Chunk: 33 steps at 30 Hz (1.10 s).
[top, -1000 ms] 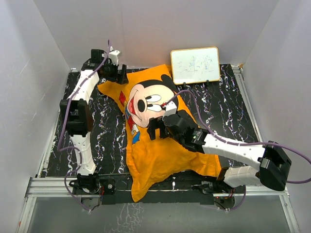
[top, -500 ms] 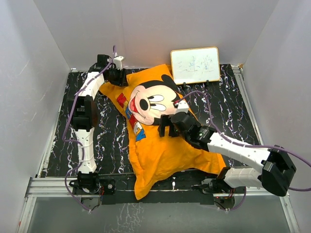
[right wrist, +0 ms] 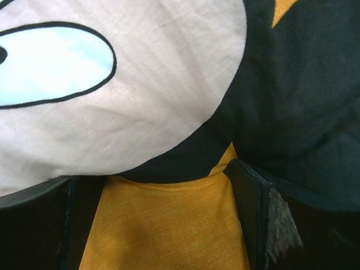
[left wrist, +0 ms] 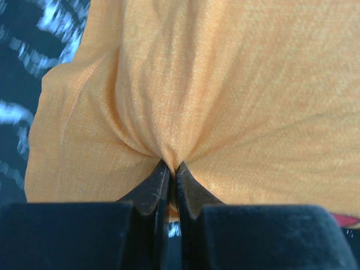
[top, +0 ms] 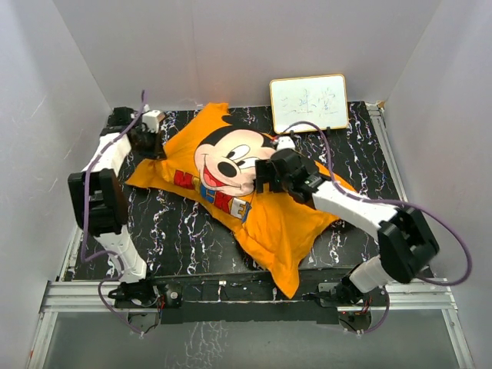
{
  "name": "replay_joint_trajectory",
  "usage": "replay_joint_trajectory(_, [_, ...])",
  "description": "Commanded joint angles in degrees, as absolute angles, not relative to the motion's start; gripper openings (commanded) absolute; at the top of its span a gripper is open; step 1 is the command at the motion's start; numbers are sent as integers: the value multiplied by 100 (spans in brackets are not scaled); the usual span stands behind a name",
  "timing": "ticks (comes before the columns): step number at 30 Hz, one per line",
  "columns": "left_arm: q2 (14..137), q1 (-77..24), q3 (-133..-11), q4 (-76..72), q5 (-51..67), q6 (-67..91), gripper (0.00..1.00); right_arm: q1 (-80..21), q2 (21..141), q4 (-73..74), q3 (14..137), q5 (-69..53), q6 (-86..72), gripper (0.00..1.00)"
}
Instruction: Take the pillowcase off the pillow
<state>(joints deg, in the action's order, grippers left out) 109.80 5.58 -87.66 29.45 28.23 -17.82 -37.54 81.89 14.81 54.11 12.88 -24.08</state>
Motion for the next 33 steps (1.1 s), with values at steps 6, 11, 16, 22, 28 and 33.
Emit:
replay_joint_trajectory(6, [9175,1088,-7325,3663,2238,-2434,0,-3280,10286,1558,7869,1233,-1426,98])
replay_joint_trajectory(11, [8766,1191,-7095,3759,1923,-2539,0,-3103,10092,1792,8433,1504,-1213,98])
replay_joint_trajectory(16, [8667,1274,-7053,3550,1795,-2459,0,-3120,8663,1748,7086,1891,-1457,98])
replay_joint_trajectory(22, [8605,1308,-7153,3536,1742,-2435,0,-3128,6709,2515,5541,2082,-1943,98])
replay_joint_trajectory(28, [8414,1356,-7224,3544,1635,-2560,0,-3132,5504,3028,4554,1870,-2704,98])
replay_joint_trajectory(33, [8293,1623,-7364,3603,1602,-2660,0,-3128,5587,2608,3996,1220,-3054,98])
